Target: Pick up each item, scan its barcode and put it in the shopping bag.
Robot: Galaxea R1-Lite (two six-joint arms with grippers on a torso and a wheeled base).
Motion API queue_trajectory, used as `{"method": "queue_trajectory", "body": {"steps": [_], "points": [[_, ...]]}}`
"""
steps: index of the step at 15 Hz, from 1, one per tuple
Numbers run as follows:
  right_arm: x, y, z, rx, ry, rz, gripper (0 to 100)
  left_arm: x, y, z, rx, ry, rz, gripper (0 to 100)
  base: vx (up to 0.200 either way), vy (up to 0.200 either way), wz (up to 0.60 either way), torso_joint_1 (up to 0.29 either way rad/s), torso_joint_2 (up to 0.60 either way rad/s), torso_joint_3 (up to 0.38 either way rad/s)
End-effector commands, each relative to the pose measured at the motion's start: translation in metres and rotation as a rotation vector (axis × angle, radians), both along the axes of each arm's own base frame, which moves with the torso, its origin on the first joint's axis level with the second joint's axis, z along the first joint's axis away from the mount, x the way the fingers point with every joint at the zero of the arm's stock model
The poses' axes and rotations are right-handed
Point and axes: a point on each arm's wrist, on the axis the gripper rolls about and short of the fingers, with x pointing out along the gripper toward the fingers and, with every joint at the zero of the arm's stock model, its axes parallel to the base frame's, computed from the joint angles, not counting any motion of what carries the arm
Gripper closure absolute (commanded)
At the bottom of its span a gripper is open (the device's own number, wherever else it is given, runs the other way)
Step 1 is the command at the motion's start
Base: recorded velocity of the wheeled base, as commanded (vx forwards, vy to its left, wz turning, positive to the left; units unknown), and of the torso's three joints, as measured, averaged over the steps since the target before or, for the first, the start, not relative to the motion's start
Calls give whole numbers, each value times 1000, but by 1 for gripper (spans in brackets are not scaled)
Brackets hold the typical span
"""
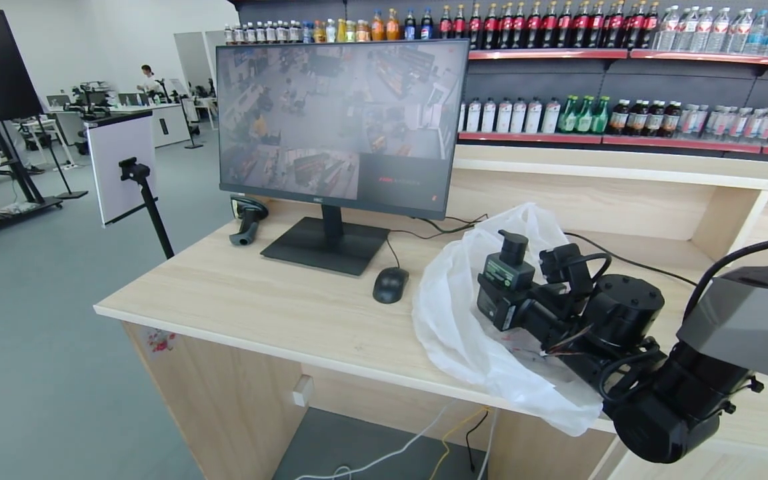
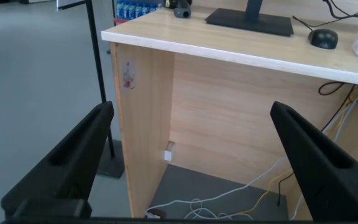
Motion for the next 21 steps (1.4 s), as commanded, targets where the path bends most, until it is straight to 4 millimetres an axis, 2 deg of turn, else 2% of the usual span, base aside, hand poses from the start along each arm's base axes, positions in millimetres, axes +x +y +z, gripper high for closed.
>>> {"method": "queue_trajectory", "body": {"steps": [1, 8, 9, 16, 21], "points": [[1, 1, -1, 0, 0, 1, 100, 0, 0, 0, 1, -2, 0, 0, 0, 0, 0, 0, 0, 0], [0, 0, -1, 6, 5, 2, 100, 0, 0, 0, 0, -2, 0, 0, 0, 0, 0, 0, 0, 0], [0, 0, -1, 7, 6, 2, 0, 0, 0, 0, 0, -2, 0, 0, 0, 0, 0, 0, 0, 0], [-2, 0, 2, 9, 2, 2, 0, 0, 0, 0, 0, -1, 0, 0, 0, 0, 0, 0, 0, 0], [-10, -3, 15, 19, -22, 2, 0, 0, 0, 0, 0, -1, 0, 0, 0, 0, 0, 0, 0, 0]]}}
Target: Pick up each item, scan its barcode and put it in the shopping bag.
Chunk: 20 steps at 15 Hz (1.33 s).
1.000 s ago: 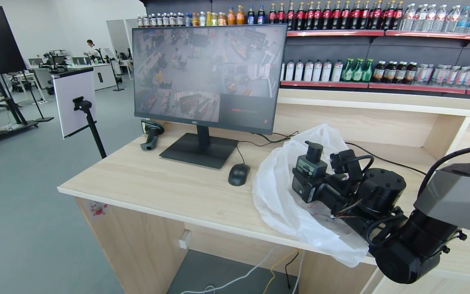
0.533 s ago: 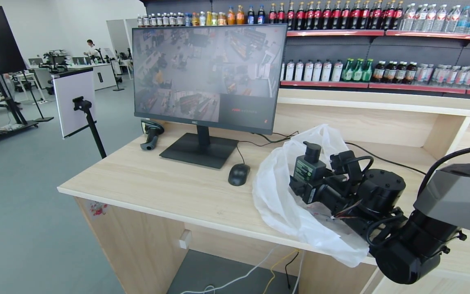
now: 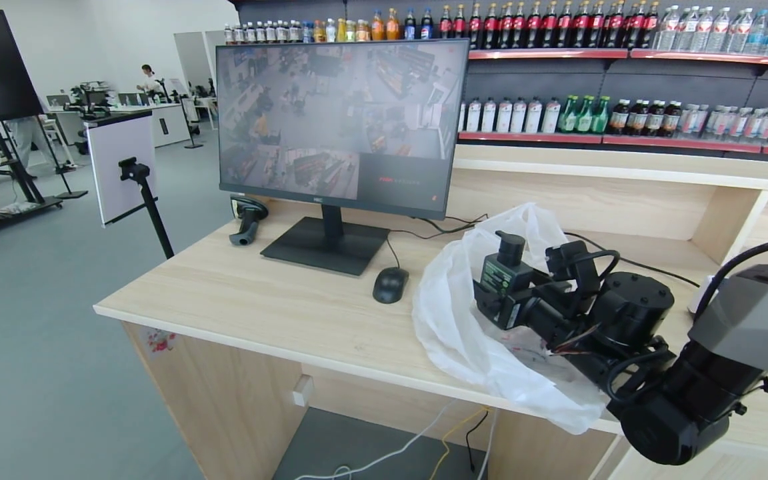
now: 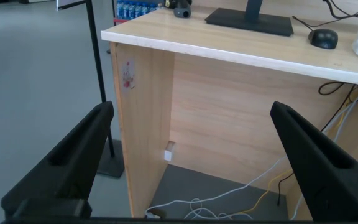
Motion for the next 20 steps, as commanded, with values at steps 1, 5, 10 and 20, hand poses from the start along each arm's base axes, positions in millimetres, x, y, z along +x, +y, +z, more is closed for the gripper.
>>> {"method": "queue_trajectory", "body": {"steps": [1, 5, 10, 20], "points": [[-8, -3, 9, 5, -13, 2, 0, 0, 0, 0, 0, 0, 0, 0, 0, 0, 0, 0, 0, 0], [-7, -4, 13, 20, -22, -1, 0, 0, 0, 0, 0, -1, 0, 0, 0, 0, 0, 0, 0, 0], [1, -26, 14, 31, -25, -72, 0, 0, 0, 0, 0, -1, 0, 0, 0, 0, 0, 0, 0, 0], [11, -32, 7, 34, -14, -95, 0, 0, 0, 0, 1, -1, 0, 0, 0, 0, 0, 0, 0, 0]]}}
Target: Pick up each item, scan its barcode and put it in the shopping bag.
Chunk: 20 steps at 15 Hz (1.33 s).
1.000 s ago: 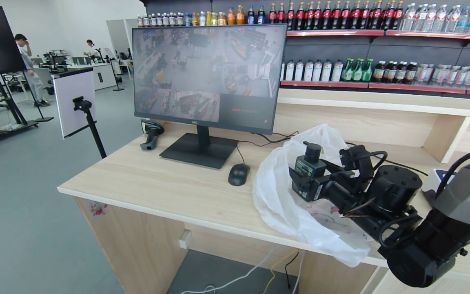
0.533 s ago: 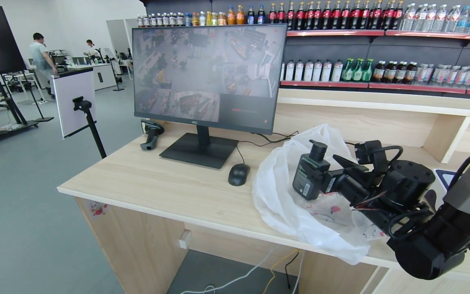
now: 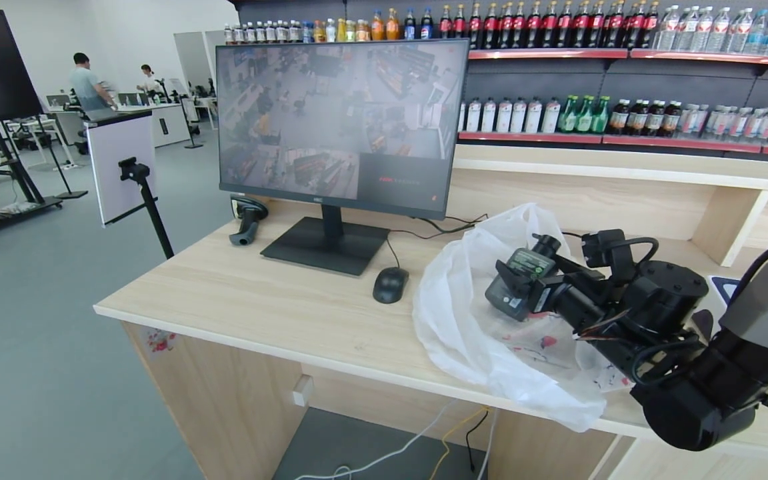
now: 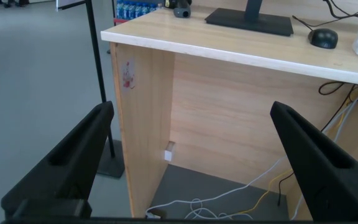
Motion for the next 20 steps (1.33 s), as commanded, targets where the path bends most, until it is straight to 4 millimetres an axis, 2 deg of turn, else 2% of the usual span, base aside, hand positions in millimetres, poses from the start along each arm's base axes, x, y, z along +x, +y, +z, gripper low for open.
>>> {"method": "queue_trajectory", "body": {"steps": [1, 7, 12, 15, 20], "points": [[4, 3, -4, -1, 1, 5, 0, 0, 0, 0, 0, -1, 0, 0, 0, 0, 0, 0, 0, 0], [6, 1, -4, -2, -1, -1, 0, 0, 0, 0, 0, -1, 0, 0, 0, 0, 0, 0, 0, 0], [-7, -3, 13, 4, -33, -2, 0, 0, 0, 0, 0, -1, 0, 0, 0, 0, 0, 0, 0, 0], [-21, -5, 33, 12, -82, 2, 0, 0, 0, 0, 0, -1, 0, 0, 0, 0, 0, 0, 0, 0], [-35, 4, 43, 16, -105, 41, 0, 0, 0, 0, 0, -1, 0, 0, -200, 0, 0, 0, 7, 2]]}}
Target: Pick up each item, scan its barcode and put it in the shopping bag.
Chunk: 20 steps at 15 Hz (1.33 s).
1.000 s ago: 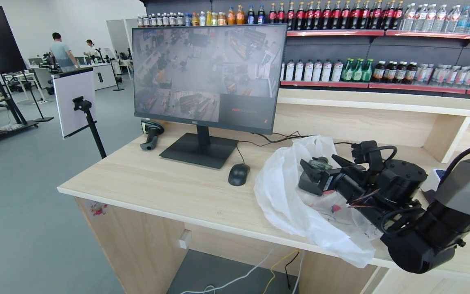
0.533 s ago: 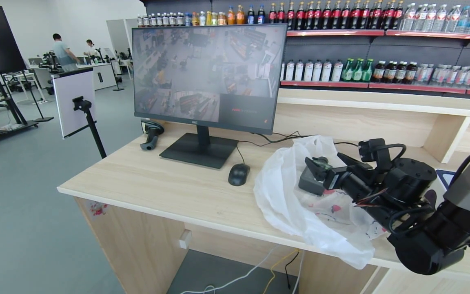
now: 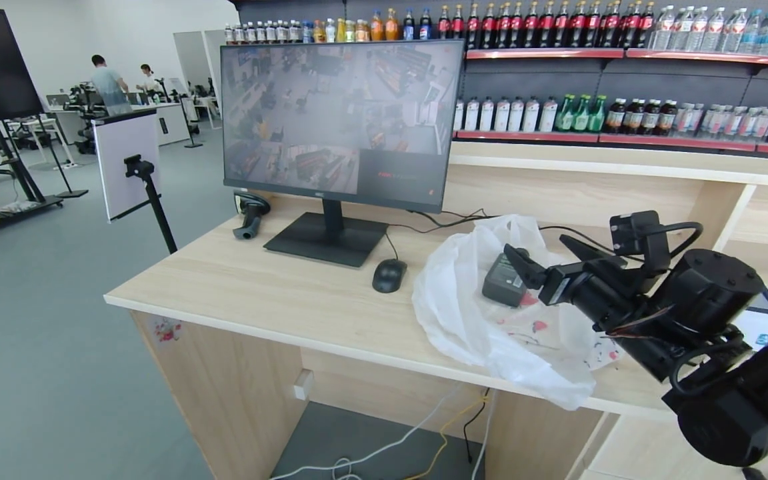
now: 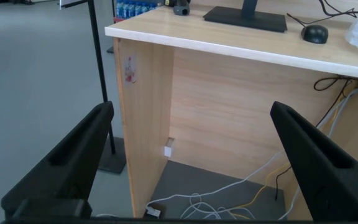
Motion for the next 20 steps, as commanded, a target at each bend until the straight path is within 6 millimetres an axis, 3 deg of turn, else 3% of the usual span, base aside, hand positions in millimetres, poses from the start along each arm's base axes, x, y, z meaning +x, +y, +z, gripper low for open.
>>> {"method": "queue_trajectory", "body": {"steps": [1, 7, 13, 20], "points": [[-5, 1, 7, 7, -21, 9, 0, 0, 0, 0, 0, 1, 0, 0, 0, 0, 0, 0, 0, 0], [-9, -1, 9, 17, -18, 9, 0, 0, 0, 0, 0, 1, 0, 0, 0, 0, 0, 0, 0, 0], [-13, -2, 16, 22, -40, 9, 0, 0, 0, 0, -2, 1, 0, 0, 0, 0, -600, 5, 4, 3], [-24, -5, 22, 23, -48, 10, 0, 0, 0, 0, -2, 4, 0, 0, 0, -200, -86, 2, 0, 4]]}}
